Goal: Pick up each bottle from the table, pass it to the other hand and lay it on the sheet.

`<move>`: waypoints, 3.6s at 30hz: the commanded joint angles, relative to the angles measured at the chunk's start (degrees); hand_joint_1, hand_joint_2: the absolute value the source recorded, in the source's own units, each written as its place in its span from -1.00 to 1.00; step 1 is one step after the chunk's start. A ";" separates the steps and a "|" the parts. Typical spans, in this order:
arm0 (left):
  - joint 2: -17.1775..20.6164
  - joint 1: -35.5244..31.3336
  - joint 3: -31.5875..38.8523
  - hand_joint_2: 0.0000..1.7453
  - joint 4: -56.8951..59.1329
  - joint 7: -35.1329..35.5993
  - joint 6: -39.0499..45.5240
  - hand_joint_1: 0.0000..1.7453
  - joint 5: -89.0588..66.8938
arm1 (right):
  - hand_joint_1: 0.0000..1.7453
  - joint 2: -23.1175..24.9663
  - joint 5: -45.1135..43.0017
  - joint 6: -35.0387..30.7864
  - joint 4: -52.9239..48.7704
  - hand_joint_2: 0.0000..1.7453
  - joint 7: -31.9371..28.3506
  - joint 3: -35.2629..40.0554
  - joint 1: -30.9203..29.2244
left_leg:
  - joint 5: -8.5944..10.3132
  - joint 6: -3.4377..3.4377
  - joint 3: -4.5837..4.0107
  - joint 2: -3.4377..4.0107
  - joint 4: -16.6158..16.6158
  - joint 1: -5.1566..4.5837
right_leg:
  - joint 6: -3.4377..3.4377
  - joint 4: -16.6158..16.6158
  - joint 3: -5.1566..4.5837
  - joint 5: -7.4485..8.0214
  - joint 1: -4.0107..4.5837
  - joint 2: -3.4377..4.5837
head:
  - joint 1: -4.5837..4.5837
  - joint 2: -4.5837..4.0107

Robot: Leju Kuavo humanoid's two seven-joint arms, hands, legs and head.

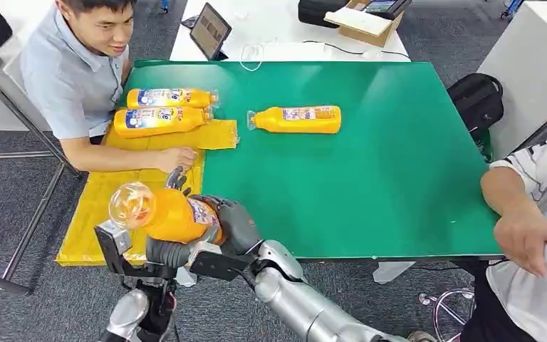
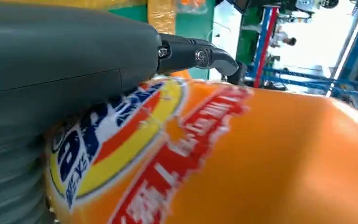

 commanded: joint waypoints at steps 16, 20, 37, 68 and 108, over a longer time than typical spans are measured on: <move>1.58 -3.48 -0.66 1.00 3.91 1.43 -13.50 1.00 12.04 | -1.00 0.32 -3.86 0.28 2.19 -1.00 -0.24 5.22 0.18 | -0.03 -0.05 0.09 -0.11 -0.01 0.06 | -0.08 -0.01 0.12 -0.06 0.05 -0.11 | 0.00 0.00; 0.68 -3.33 0.84 1.00 4.36 1.89 -13.70 1.00 14.11 | -1.00 -0.06 -4.23 0.49 1.15 -1.00 -0.01 5.22 0.47 | -0.09 -0.08 0.17 -0.10 0.02 0.10 | -0.12 -0.01 0.23 -0.11 0.10 -0.09 | 0.00 0.00; 2.03 -21.63 10.91 1.00 31.44 -0.62 10.60 1.00 -8.81 | -1.00 -1.41 0.11 -7.39 -7.54 -1.00 1.09 6.69 0.07 | 0.03 -0.10 0.14 -0.06 -0.01 0.09 | -0.13 0.03 0.14 -0.02 0.10 -0.07 | -0.07 0.00; 5.04 -30.97 9.27 1.00 42.47 5.38 27.47 1.00 -50.98 | -1.00 -1.87 5.73 -5.78 -13.31 -1.00 4.32 10.50 0.53 | 0.07 -0.21 0.11 -0.20 0.02 0.21 | -0.15 0.09 0.20 -0.07 0.21 -0.19 | -0.02 0.00; 3.53 -43.39 4.46 1.00 67.51 19.99 -10.77 -1.00 -69.60 | -1.00 -10.60 -1.03 10.00 -27.14 -1.00 6.10 4.21 14.21 | 0.13 -0.14 0.15 -0.25 -0.02 0.17 | -0.10 0.02 0.28 -0.01 0.16 -0.22 | 0.00 0.00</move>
